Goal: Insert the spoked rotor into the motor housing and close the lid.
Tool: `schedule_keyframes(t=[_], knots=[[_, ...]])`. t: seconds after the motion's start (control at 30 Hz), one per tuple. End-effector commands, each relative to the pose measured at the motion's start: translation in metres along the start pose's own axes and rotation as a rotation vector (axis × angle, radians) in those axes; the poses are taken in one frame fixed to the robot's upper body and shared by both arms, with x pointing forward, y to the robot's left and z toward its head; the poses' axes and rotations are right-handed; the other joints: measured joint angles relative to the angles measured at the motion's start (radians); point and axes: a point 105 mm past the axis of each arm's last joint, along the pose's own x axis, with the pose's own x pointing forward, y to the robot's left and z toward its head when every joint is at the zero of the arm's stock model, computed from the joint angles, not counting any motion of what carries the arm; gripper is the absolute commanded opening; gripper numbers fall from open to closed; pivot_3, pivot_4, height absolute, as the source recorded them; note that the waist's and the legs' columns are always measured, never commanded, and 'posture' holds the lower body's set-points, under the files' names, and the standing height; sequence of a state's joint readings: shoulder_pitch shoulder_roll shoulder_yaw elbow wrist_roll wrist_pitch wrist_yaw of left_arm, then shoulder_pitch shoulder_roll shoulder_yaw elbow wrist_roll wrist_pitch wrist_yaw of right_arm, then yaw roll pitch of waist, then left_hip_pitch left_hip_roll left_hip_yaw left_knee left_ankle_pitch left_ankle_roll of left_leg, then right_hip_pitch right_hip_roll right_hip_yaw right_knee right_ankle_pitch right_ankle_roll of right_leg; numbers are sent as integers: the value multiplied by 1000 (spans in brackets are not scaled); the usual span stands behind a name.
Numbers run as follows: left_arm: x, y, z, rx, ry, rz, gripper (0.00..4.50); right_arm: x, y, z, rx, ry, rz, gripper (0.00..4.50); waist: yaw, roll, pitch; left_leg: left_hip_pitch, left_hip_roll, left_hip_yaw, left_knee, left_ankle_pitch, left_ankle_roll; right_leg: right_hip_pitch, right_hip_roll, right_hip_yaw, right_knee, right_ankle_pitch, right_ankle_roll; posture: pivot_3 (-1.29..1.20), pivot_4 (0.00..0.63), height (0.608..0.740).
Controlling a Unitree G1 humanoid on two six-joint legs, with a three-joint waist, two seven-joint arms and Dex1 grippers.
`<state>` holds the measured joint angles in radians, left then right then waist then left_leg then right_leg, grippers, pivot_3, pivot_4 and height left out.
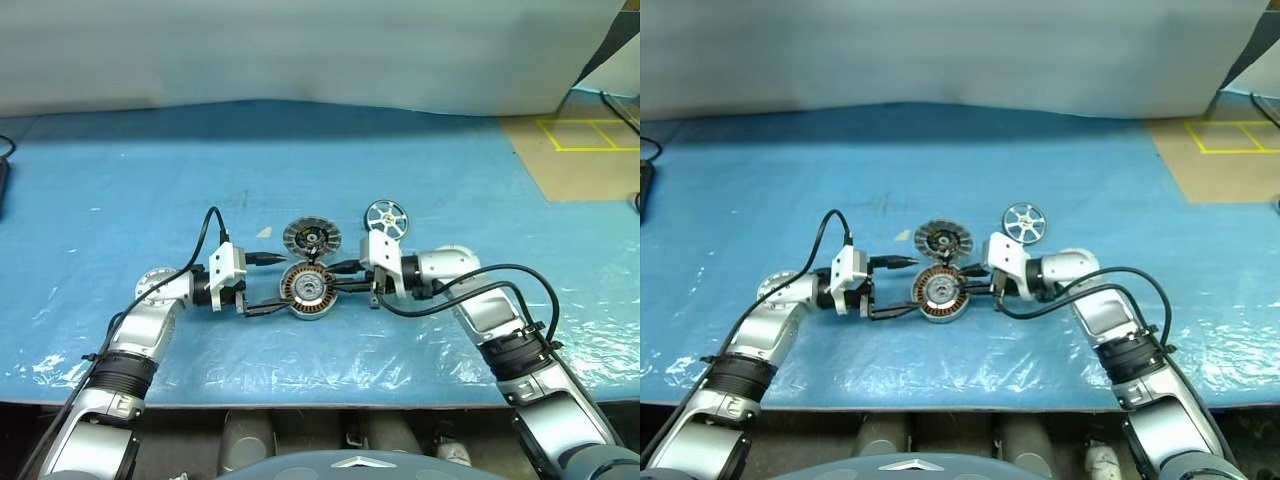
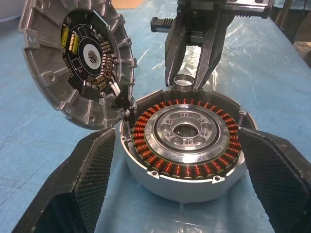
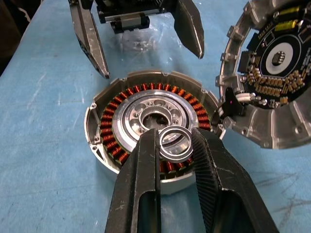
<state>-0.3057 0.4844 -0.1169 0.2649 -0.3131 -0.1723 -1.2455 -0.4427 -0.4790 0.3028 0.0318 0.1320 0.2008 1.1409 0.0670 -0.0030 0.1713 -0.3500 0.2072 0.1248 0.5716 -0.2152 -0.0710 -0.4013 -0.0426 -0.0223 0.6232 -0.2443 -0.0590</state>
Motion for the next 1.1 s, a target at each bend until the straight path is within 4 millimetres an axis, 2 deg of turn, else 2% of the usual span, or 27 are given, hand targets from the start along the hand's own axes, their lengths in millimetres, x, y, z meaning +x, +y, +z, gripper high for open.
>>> schedule_keyframes(t=[0.03,0.43,0.6,0.9,1.1], knots=[[-2,-1,15,40,-18,-5,4227,5,-1,11,-39,-36,27,556,-1,0,0,0,0,0,0,0,0,0,0,0,0,0,0,0,150,740],[-1,-16,20,37,-1,-21,4227,26,-2,7,-19,-59,74,556,-2,0,0,0,0,0,0,0,0,0,0,0,0,0,0,0,150,740],[0,-16,25,40,6,-18,4227,31,-2,12,-16,-67,87,556,-2,0,0,1,0,0,0,0,0,0,0,0,0,0,0,0,150,740],[1,-15,10,31,28,-8,4227,36,2,11,-3,-64,90,556,-2,0,0,0,0,0,0,0,0,0,0,0,0,0,0,0,150,740],[-3,-12,14,39,32,-11,4227,35,3,14,-2,-66,89,556,-2,0,0,1,0,0,0,0,0,0,0,0,0,0,0,0,150,740]])
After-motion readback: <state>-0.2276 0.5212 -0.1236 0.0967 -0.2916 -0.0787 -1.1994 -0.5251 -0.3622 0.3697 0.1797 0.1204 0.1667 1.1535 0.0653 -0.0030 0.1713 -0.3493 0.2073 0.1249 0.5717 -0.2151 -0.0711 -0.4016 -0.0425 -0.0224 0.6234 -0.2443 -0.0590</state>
